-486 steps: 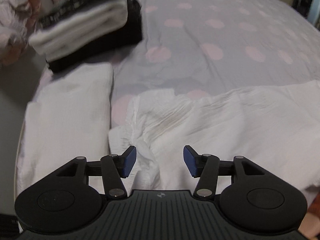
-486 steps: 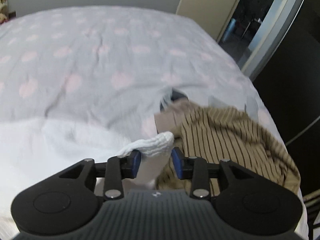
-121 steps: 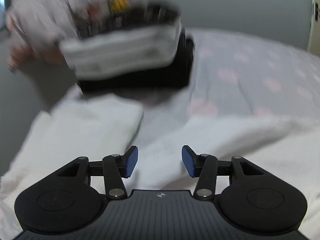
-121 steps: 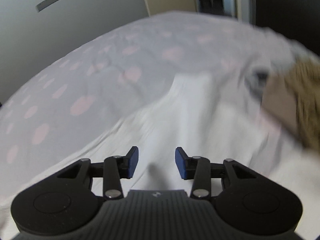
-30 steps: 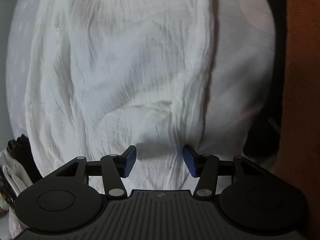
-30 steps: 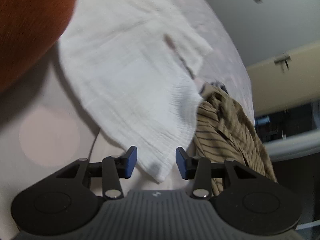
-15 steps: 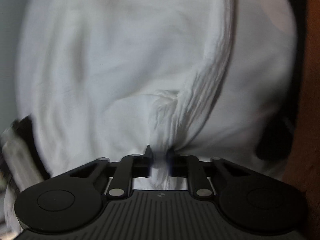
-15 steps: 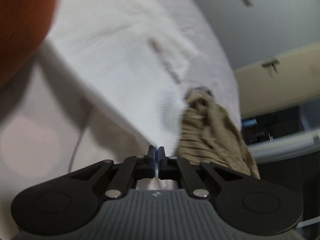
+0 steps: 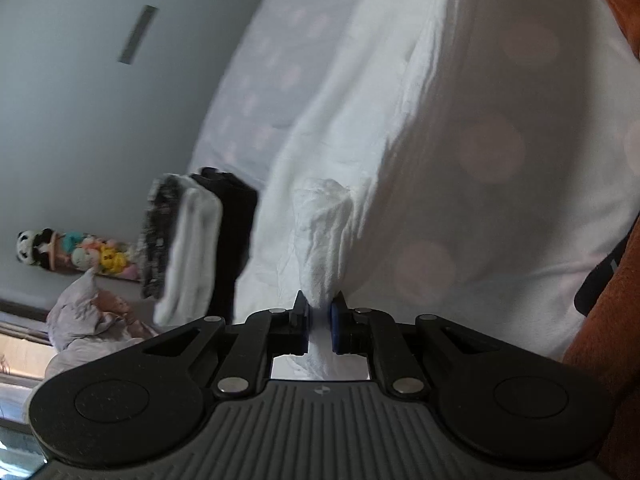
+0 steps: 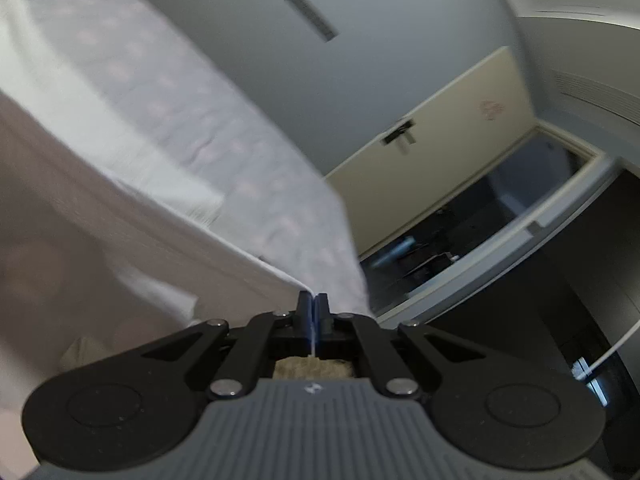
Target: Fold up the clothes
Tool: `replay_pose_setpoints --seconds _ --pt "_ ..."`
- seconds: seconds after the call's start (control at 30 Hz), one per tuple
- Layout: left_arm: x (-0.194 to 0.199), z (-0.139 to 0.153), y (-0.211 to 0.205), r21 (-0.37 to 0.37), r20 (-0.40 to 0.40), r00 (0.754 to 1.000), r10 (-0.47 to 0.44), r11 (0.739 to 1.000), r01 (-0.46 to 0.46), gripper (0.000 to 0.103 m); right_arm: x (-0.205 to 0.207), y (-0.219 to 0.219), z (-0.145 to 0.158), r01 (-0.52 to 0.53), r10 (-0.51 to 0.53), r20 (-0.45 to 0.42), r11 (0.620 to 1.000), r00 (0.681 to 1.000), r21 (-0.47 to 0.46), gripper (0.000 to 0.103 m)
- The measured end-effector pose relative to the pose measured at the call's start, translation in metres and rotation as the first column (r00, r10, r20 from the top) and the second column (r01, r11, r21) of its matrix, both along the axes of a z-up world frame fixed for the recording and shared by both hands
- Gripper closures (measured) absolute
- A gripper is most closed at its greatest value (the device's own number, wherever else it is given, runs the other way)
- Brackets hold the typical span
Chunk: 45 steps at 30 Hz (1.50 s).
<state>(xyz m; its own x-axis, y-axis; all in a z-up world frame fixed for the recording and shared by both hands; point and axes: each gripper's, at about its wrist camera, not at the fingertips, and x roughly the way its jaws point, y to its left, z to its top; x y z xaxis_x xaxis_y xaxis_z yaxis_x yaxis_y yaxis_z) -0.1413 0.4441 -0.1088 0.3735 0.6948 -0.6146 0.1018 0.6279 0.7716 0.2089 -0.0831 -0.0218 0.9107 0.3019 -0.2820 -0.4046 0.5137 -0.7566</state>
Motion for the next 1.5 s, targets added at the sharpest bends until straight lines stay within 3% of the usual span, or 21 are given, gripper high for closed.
replay_pose_setpoints --seconds 0.13,0.4,0.73,1.03,1.27,1.33,1.43,1.5 --pt "0.008 0.003 -0.010 0.020 0.031 1.000 0.002 1.000 -0.002 0.092 -0.003 0.002 0.020 0.002 -0.002 0.027 0.999 1.000 0.032 0.102" --pt "0.025 0.005 -0.026 0.018 0.047 0.996 0.076 0.997 -0.077 0.092 0.038 0.053 0.003 0.036 -0.036 0.032 0.999 0.999 0.005 0.102" --pt "0.116 -0.007 0.033 0.051 -0.032 0.987 0.156 0.987 -0.154 0.092 0.132 0.149 -0.020 0.052 -0.050 0.030 0.997 0.998 -0.056 0.102" --pt "0.186 -0.060 0.104 0.016 -0.191 0.969 0.153 0.988 -0.153 0.092 0.226 0.251 -0.077 0.060 -0.064 -0.022 0.987 0.998 -0.152 0.102" --pt "0.215 -0.104 0.144 0.022 -0.250 0.955 0.158 0.987 -0.158 0.091 0.272 0.310 -0.134 0.063 -0.081 -0.070 0.972 0.994 -0.226 0.102" --pt "0.220 -0.109 0.150 0.013 -0.235 0.955 0.179 0.983 -0.181 0.089 0.279 0.317 -0.146 0.069 -0.091 -0.086 0.970 0.992 -0.232 0.102" --pt "0.222 -0.114 0.153 0.015 -0.197 0.958 0.210 0.977 -0.212 0.074 0.286 0.325 -0.159 0.082 -0.113 -0.126 0.971 0.986 -0.223 0.102" --pt "0.220 -0.106 0.154 0.002 -0.143 0.959 0.246 0.969 -0.248 0.054 0.291 0.328 -0.162 0.107 -0.140 -0.157 0.974 0.978 -0.199 0.095"
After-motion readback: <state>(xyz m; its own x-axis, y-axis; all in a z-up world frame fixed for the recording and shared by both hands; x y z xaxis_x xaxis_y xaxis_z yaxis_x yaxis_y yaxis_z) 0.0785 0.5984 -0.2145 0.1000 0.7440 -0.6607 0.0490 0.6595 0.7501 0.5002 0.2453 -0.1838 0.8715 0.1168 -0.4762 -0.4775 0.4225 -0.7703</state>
